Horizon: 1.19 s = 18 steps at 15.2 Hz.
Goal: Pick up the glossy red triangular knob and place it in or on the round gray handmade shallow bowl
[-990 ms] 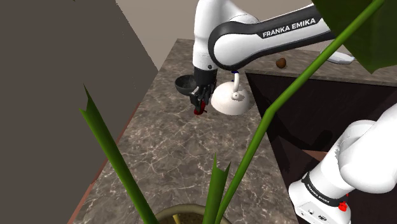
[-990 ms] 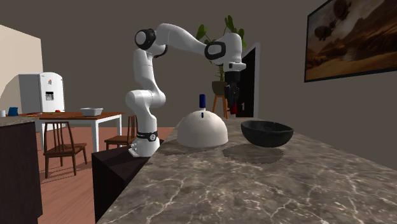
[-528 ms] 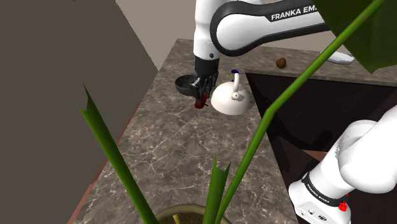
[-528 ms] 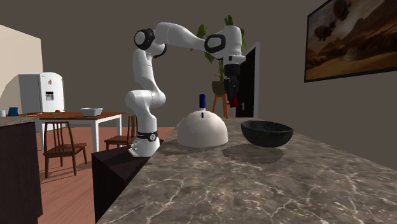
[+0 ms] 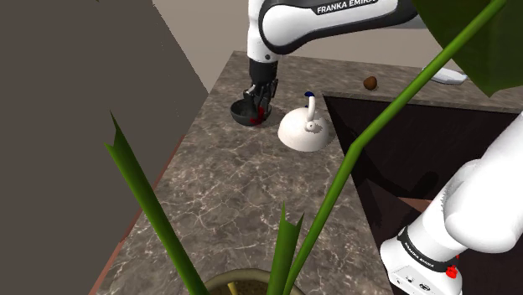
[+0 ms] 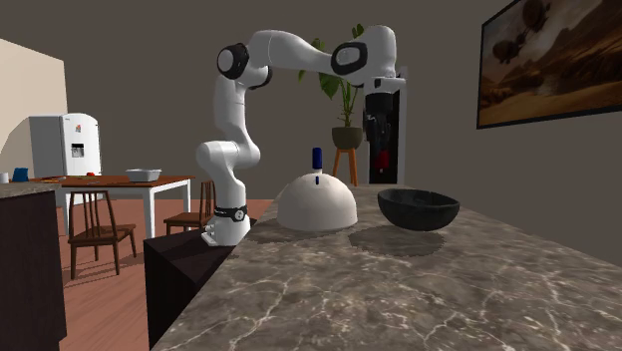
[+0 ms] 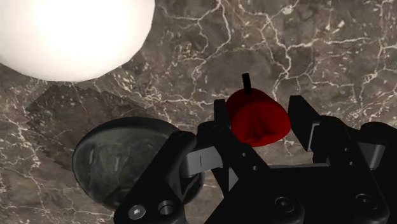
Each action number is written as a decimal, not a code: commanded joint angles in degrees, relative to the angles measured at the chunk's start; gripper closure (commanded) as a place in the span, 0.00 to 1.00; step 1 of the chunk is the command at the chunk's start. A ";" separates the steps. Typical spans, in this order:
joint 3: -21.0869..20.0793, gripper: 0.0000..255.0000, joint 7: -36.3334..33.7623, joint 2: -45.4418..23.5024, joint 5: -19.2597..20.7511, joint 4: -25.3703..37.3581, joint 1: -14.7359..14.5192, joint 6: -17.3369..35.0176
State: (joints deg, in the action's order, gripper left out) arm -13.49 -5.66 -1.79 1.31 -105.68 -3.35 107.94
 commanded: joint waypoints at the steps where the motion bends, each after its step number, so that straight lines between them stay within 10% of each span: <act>1: 0.85 1.00 1.61 -3.13 0.70 3.68 0.86 -0.59; 14: 4.73 1.00 10.05 -31.70 4.28 44.66 3.86 -13.08; 18: 4.73 1.00 9.93 -31.05 4.23 40.51 4.12 -9.58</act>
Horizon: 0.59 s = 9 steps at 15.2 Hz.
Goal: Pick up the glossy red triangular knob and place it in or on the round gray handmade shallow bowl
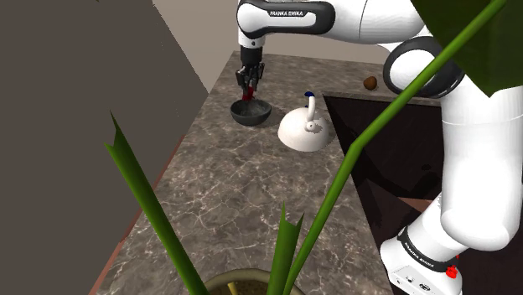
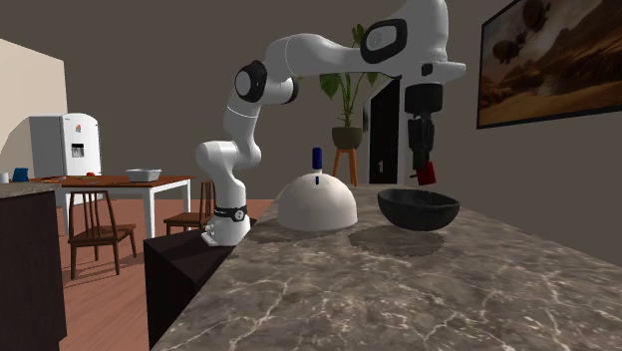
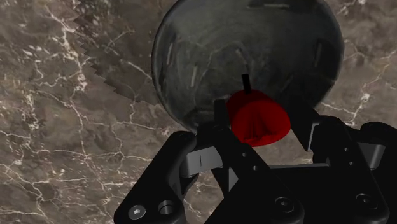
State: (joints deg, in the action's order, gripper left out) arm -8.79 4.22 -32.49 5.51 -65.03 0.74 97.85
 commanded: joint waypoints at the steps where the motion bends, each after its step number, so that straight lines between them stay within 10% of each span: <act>1: 0.04 1.00 0.02 -0.24 0.03 -1.08 0.09 1.34; 9: 0.09 1.00 -0.20 -0.12 0.10 -6.86 0.39 6.98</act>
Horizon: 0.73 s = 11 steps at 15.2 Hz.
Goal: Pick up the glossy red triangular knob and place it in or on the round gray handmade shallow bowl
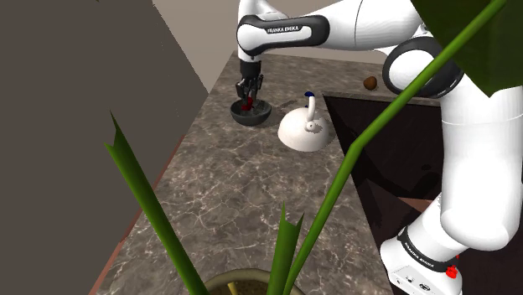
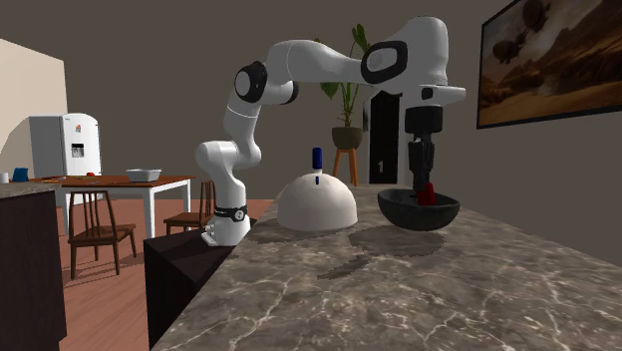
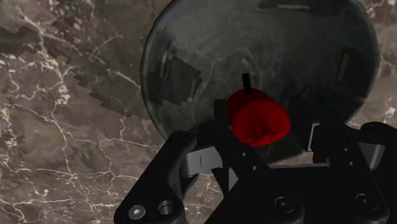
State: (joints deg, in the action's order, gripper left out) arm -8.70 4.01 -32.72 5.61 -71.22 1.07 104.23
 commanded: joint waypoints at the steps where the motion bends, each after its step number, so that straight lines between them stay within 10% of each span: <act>1: 0.01 1.00 0.00 0.10 0.00 -0.65 0.06 0.60; 7: 0.01 1.00 0.00 0.09 0.00 -0.64 0.05 0.59; 8: 0.01 0.00 0.00 0.09 0.00 -0.64 0.05 0.59; 11: 0.01 0.00 0.00 0.09 0.00 -0.64 0.05 0.59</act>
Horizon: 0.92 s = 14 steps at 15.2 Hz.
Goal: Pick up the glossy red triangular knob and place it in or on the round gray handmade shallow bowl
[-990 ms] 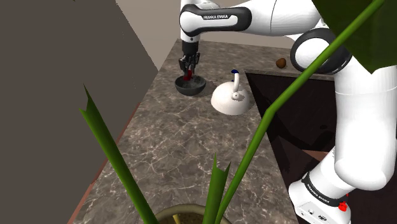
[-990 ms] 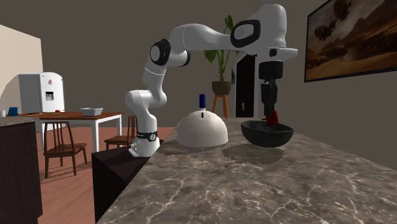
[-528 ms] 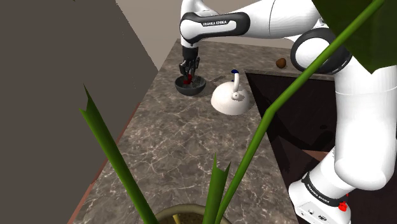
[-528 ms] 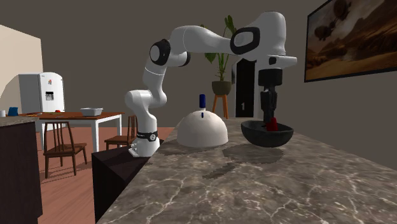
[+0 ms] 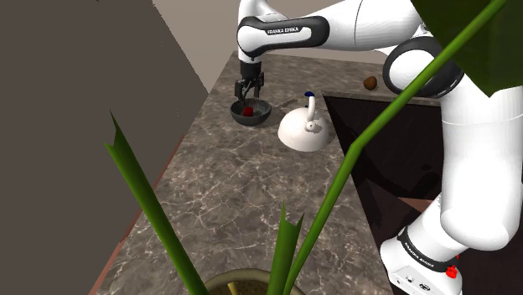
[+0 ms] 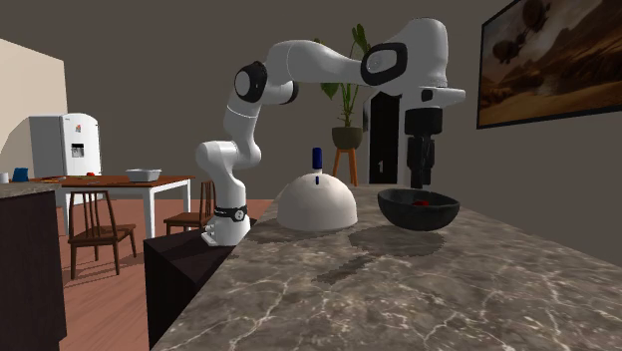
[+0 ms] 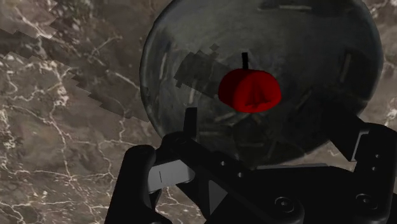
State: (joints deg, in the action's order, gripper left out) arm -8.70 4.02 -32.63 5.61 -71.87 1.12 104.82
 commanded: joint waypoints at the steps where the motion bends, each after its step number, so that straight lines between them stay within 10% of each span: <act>1: 0.00 0.00 0.00 0.00 0.00 0.00 0.00 0.00; 14: -0.07 0.00 0.23 -0.18 -0.07 7.62 -0.44 -7.41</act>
